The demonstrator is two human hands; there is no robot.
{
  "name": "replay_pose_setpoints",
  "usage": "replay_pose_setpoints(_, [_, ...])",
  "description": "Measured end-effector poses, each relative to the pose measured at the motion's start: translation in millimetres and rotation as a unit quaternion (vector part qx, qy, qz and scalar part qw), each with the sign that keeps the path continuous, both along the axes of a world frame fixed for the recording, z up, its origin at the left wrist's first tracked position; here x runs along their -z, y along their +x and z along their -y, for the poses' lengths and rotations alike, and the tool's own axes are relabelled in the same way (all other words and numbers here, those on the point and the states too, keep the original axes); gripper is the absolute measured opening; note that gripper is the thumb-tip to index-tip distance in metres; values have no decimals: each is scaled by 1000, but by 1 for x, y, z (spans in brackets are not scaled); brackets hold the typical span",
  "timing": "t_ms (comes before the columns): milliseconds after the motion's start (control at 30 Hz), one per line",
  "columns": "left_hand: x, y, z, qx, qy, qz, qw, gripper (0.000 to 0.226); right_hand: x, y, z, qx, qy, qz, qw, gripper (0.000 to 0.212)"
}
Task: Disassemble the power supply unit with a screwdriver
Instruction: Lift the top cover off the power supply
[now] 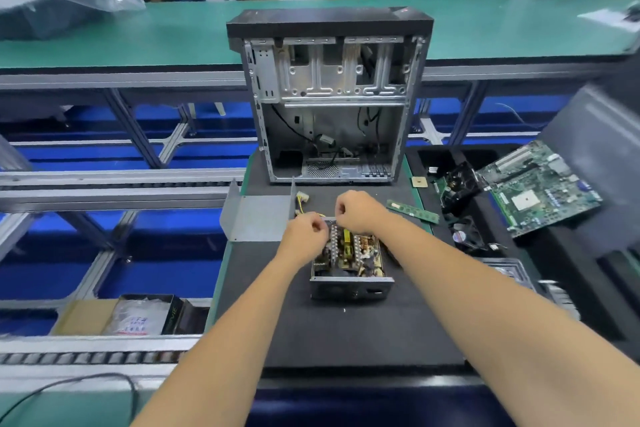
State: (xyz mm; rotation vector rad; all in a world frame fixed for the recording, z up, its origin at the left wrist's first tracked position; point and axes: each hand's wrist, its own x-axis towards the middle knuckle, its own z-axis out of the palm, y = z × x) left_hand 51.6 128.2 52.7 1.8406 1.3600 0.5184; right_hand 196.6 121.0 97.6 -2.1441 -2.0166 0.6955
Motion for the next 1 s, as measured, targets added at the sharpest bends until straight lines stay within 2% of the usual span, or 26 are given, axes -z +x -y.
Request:
replay_pose_setpoints(167, [-4,19,21,110,15,-92,990,3,6,34,30,70,-13,29,997,17])
replay_pose_setpoints(233, [-5,22,26,155,34,-120,980,10,12,43,40,95,-22,41,994,11])
replay_pose_setpoints(400, [-2,31,31,259,16,-180,949,12,24,55,49,126,-41,70,989,28])
replay_pose_setpoints(567, [3,28,26,287,-14,-174,942,21,35,65,51,143,-64,104,982,24])
replay_pose_setpoints(633, [1,27,19,282,20,-179,942,19,35,63,49,142,-86,93,982,24])
replay_pose_setpoints(733, [-5,33,8,270,87,-171,944,13,36,54,47,97,-168,63,979,9])
replay_pose_setpoints(800, [-8,42,6,268,97,-157,946,13,40,51,46,74,-221,36,972,12])
replay_pose_setpoints(900, [-10,55,-1,299,142,-185,925,16,47,53,42,68,-226,19,971,19])
replay_pose_setpoints(1000, [-5,59,-9,331,113,-191,917,17,48,57,36,45,-269,-4,962,20])
